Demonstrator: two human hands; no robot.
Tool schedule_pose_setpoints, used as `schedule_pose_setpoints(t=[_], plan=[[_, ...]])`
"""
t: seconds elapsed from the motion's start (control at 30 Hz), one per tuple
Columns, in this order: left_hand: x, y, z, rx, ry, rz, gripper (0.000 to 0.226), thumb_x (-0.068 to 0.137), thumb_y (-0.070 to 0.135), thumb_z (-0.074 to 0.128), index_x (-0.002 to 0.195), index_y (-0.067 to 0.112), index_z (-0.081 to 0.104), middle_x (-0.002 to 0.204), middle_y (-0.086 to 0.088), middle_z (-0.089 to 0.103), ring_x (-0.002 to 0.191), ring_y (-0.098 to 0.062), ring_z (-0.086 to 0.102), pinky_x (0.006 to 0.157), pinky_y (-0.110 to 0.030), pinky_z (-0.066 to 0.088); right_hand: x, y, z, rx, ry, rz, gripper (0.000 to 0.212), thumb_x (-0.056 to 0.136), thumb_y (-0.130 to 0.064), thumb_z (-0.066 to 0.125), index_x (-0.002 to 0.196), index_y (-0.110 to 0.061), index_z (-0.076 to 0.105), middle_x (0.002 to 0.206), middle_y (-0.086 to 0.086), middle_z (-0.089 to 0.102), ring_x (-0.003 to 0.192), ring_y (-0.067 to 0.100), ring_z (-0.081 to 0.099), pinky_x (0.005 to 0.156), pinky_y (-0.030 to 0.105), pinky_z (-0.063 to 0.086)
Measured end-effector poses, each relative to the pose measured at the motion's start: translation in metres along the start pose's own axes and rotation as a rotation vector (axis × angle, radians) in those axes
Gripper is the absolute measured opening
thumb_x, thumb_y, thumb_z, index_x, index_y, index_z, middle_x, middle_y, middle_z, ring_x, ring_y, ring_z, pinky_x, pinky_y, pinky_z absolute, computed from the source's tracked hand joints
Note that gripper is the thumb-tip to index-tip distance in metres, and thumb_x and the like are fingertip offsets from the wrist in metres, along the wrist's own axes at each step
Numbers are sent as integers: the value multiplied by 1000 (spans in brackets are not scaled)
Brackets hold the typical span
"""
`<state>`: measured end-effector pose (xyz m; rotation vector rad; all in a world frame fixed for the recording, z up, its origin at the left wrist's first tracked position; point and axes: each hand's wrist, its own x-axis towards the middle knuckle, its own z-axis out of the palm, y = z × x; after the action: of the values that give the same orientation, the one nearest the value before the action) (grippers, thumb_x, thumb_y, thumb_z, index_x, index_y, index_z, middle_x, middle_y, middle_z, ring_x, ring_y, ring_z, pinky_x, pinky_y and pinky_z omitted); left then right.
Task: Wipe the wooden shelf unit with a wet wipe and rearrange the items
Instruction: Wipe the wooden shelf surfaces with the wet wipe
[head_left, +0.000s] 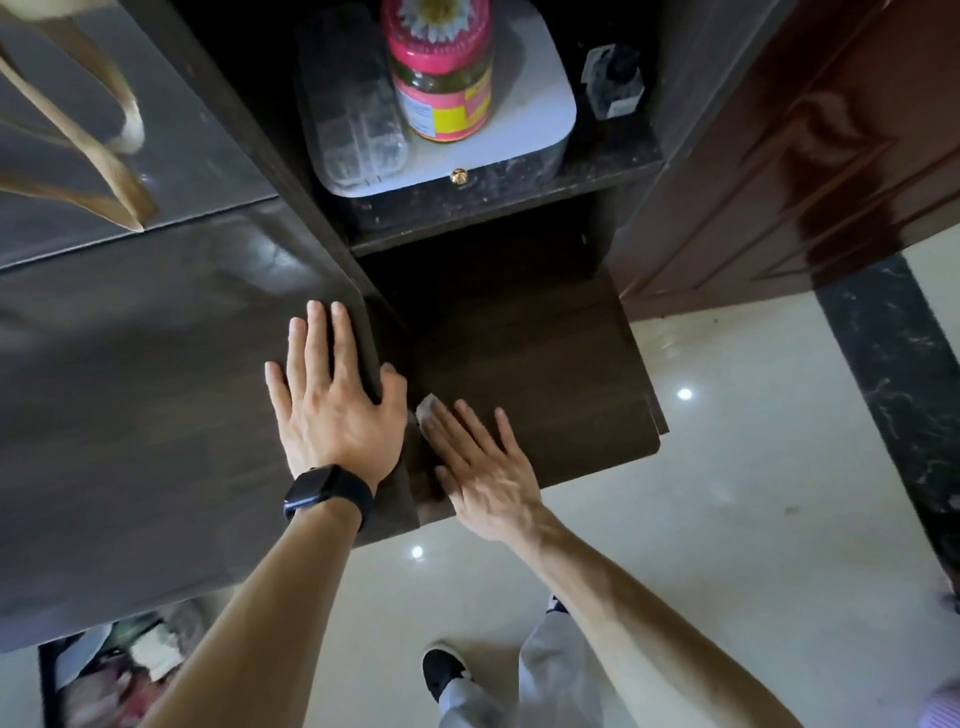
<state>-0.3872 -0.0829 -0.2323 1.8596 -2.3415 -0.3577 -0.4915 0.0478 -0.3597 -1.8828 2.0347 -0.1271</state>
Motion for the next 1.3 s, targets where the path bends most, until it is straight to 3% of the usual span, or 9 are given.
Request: schedule_pose_setpoints(t=[0.07, 0.13, 0.27, 0.43, 0.6, 0.8, 0.93, 1.17, 1.3], plan=[[0, 0, 0, 1, 3, -7, 72, 95, 41, 47, 157, 23, 16, 166, 2, 9, 152, -16, 1, 123, -48, 4, 17, 34, -16, -20, -18, 94, 59, 105, -45, 13, 158, -27, -7, 166, -7, -13, 152, 16, -14, 123, 53, 5], [1, 0, -1, -1, 6, -5, 72, 95, 42, 47, 157, 23, 17, 166, 3, 9, 152, -16, 2, 123, -48, 5, 30, 77, -32, 5, 16, 420, 62, 103, -50, 5, 156, -26, -16, 164, -6, -22, 150, 17, -22, 123, 53, -4], [1, 0, 0, -5, 16, -9, 71, 93, 44, 42, 157, 24, 18, 166, 3, 11, 152, -15, 3, 123, -47, 5, 4, 116, -41, 101, 159, 822, 70, 101, -50, 12, 158, -12, -5, 167, 11, -2, 154, 27, -2, 121, 59, 6], [1, 1, -1, -9, 30, -26, 72, 90, 45, 41, 156, 23, 23, 165, 2, 15, 152, -16, 7, 123, -48, 7, -17, 44, -12, 36, 7, 477, 69, 103, -48, 23, 158, -11, 5, 167, 9, -2, 154, 26, -6, 122, 55, 2], [2, 0, 0, -1, 28, -29, 71, 92, 44, 43, 156, 24, 22, 165, 4, 13, 152, -14, 5, 123, -46, 6, 61, 48, -27, -5, -34, 224, 64, 103, -51, 10, 157, -22, -10, 165, 0, -18, 150, 18, -25, 122, 54, -7], [2, 0, 0, 1, 23, -24, 71, 94, 39, 52, 157, 24, 20, 165, 3, 13, 152, -15, 5, 123, -48, 7, 23, 122, -39, 67, 127, 737, 70, 102, -52, 11, 158, -12, -3, 167, 9, -5, 153, 27, -7, 122, 57, 3], [2, 1, -2, -4, 20, -27, 71, 94, 41, 49, 157, 25, 20, 165, 2, 13, 152, -16, 5, 123, -50, 8, -38, 124, -30, 72, 116, 763, 71, 103, -49, 17, 157, -6, 4, 165, 16, 9, 154, 28, 2, 121, 59, 11], [2, 1, -1, 13, 19, -30, 71, 94, 38, 52, 156, 26, 20, 165, 3, 13, 152, -15, 5, 123, -48, 7, -4, 25, -5, 28, -31, 197, 70, 102, -47, 26, 158, -13, 1, 167, 3, -5, 153, 22, -9, 122, 53, 0], [1, 2, 0, 22, 19, -35, 71, 94, 40, 50, 157, 27, 19, 165, 5, 12, 152, -14, 4, 123, -47, 8, 63, 39, -25, 28, -62, 133, 67, 103, -51, 9, 156, -17, -16, 163, 0, -25, 148, 17, -27, 122, 52, -6]])
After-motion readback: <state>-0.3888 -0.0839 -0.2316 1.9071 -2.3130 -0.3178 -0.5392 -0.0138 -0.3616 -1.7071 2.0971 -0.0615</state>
